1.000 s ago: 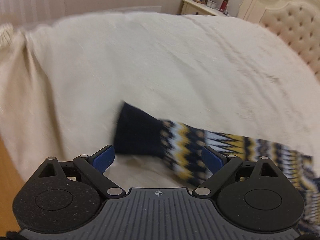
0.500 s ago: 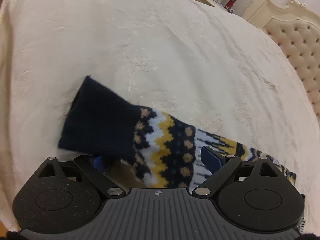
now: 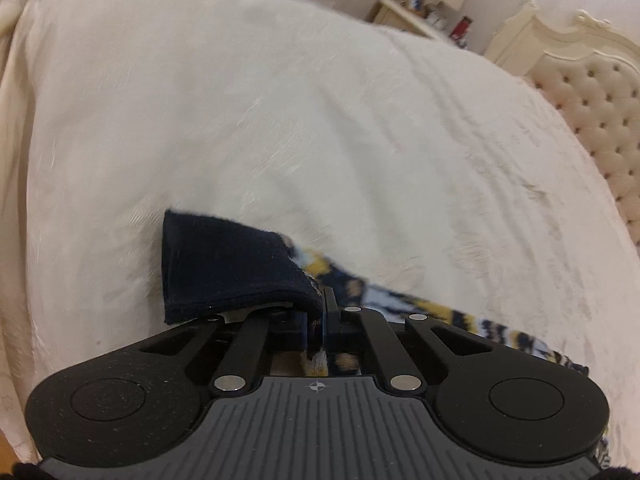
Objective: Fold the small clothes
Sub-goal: 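Lift the held cuff with the left gripper and fold the sweater side over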
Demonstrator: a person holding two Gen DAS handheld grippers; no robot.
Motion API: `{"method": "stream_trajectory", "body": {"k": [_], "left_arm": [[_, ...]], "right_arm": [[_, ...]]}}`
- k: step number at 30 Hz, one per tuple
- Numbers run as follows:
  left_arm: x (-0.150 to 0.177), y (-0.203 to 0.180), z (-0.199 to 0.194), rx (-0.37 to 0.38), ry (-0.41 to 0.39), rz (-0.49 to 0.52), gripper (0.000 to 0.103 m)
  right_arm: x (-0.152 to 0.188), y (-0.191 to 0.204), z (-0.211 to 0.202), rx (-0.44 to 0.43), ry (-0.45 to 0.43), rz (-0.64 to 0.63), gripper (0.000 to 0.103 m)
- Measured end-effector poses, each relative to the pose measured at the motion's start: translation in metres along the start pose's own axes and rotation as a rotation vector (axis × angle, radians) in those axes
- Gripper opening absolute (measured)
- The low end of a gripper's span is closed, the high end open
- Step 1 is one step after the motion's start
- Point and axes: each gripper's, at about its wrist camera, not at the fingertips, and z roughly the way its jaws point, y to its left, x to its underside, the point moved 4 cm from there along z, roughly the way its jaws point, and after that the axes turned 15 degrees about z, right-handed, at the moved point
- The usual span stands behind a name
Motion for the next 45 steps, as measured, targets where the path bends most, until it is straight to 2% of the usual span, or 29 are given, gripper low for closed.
{"method": "stream_trajectory", "body": {"k": [5,11,14,20,25,33,40,42,44,45], "left_arm": [[-0.024,-0.058,-0.032,0.051,-0.086,0.132,0.005],[-0.045,-0.153,-0.07,0.202,-0.187,0.26,0.005],[-0.047,-0.203,-0.082,0.275,-0.215,0.311,0.005],[-0.037,-0.3,-0.077,0.412,-0.233,0.389,0.005],[-0.012,-0.375,-0.057,0.513,-0.196,0.441,0.005],[0.062,-0.472,-0.016,0.624,-0.075,0.53,0.005],[0.123,-0.514,0.02,0.609,0.057,0.642,0.007],[0.136,-0.522,0.028,0.6,0.1,0.674,0.016],[0.146,-0.529,0.03,0.621,0.125,0.7,0.052],[0.151,-0.53,0.028,0.642,0.136,0.714,0.058]], "right_arm": [[0.002,-0.019,0.002,-0.007,0.014,0.035,0.103],[0.002,-0.046,0.0,-0.035,0.032,0.071,0.103],[0.0,-0.058,-0.005,-0.054,0.033,0.076,0.103],[-0.007,-0.09,-0.021,-0.074,0.02,0.094,0.103],[-0.013,-0.126,-0.036,-0.078,0.001,0.126,0.103],[-0.021,-0.178,-0.053,-0.069,-0.014,0.162,0.103],[-0.023,-0.209,-0.062,-0.058,-0.003,0.165,0.103],[-0.022,-0.214,-0.063,-0.058,0.0,0.165,0.103],[-0.022,-0.218,-0.064,-0.058,0.003,0.164,0.103],[-0.022,-0.219,-0.065,-0.058,0.005,0.165,0.103]]}}
